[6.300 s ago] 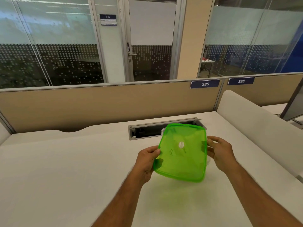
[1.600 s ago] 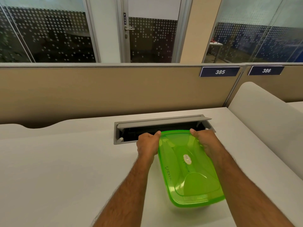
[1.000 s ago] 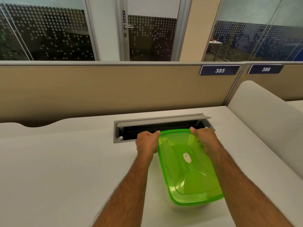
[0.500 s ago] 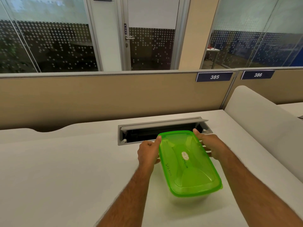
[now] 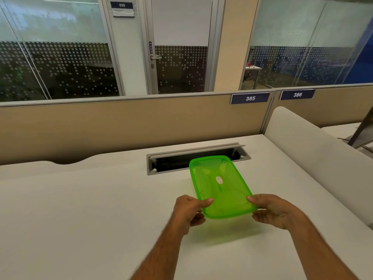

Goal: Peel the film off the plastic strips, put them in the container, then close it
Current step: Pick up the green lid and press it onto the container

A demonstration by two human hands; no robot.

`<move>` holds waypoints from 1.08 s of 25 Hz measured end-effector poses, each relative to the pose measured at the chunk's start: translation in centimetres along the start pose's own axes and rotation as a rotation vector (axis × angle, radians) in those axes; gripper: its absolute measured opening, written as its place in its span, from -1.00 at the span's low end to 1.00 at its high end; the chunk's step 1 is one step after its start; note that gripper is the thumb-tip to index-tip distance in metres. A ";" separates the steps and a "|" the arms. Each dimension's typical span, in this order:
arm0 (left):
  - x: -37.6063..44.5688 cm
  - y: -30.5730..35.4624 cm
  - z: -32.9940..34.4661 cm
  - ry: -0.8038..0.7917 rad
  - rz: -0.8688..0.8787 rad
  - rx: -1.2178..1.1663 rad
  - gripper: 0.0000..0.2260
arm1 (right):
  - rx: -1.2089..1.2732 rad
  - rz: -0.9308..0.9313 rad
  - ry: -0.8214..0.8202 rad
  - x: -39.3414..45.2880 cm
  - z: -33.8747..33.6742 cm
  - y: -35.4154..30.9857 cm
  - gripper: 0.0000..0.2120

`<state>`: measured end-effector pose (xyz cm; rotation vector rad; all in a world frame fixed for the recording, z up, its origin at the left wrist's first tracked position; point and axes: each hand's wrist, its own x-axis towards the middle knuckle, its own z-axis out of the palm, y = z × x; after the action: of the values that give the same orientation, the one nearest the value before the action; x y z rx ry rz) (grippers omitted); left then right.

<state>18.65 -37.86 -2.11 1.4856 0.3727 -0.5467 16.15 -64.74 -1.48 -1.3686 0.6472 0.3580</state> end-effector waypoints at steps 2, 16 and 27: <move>-0.9 -0.4 0.2 -0.024 -0.004 -0.007 -0.60 | 0.062 -0.008 0.009 -0.8 0.3 0.2 -0.68; -1.1 -0.9 1.6 0.028 0.031 -0.050 -0.64 | 0.171 -0.030 0.186 -1.1 1.7 0.8 -0.89; -2.3 -1.9 1.3 0.024 0.095 -0.074 -0.62 | 0.106 -0.072 0.265 -2.2 2.4 0.4 -0.81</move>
<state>15.56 -38.86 -2.29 1.4323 0.3355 -0.4353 14.72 -62.02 -0.22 -1.3446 0.8207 0.0825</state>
